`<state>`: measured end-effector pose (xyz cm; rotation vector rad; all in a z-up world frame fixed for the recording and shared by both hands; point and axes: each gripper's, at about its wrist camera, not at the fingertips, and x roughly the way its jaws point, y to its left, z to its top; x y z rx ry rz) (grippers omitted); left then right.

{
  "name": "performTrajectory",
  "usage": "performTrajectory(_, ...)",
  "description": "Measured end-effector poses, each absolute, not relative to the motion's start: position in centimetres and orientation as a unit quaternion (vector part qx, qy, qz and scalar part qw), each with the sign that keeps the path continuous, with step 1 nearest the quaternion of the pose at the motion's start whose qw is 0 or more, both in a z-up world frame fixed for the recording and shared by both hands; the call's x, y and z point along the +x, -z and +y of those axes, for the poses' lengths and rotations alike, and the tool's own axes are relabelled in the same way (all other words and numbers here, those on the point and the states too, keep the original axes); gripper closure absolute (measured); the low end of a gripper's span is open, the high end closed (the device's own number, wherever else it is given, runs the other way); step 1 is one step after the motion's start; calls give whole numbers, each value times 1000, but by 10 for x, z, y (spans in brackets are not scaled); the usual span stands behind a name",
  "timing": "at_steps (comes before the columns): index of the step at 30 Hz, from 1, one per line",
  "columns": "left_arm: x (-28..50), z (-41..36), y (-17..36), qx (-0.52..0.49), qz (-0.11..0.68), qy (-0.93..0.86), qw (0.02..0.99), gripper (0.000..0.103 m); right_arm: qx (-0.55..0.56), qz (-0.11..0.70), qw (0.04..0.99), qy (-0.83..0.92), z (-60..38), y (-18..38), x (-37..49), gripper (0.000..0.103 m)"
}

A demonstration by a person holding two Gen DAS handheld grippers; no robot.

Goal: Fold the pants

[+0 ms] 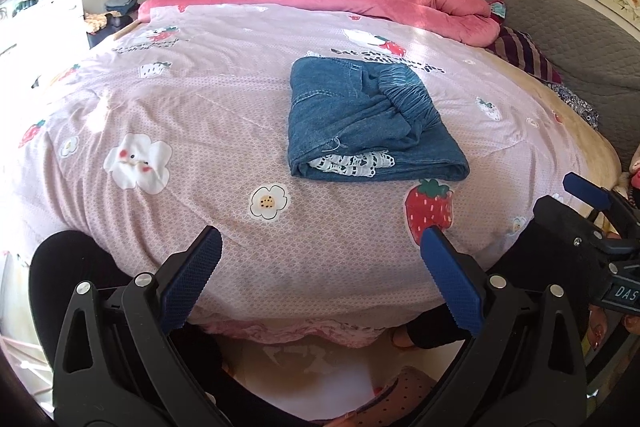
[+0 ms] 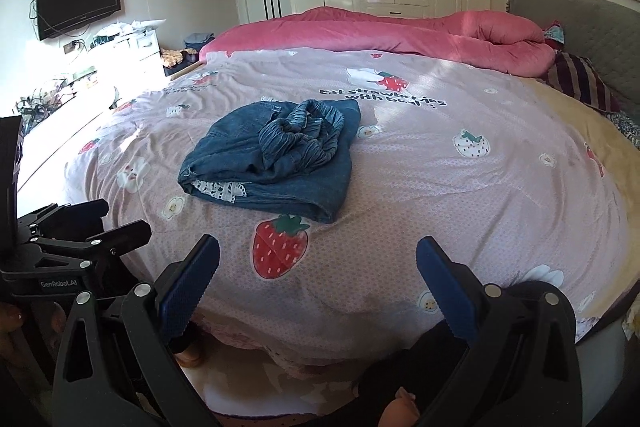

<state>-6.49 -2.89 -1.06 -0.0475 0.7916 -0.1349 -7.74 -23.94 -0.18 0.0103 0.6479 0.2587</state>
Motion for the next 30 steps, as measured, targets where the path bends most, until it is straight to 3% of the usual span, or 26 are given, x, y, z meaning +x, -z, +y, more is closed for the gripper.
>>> performTrajectory(30,-41,-20,38,-26,395,41,917,10,11,336,937,-92,-237,42,-49,5)
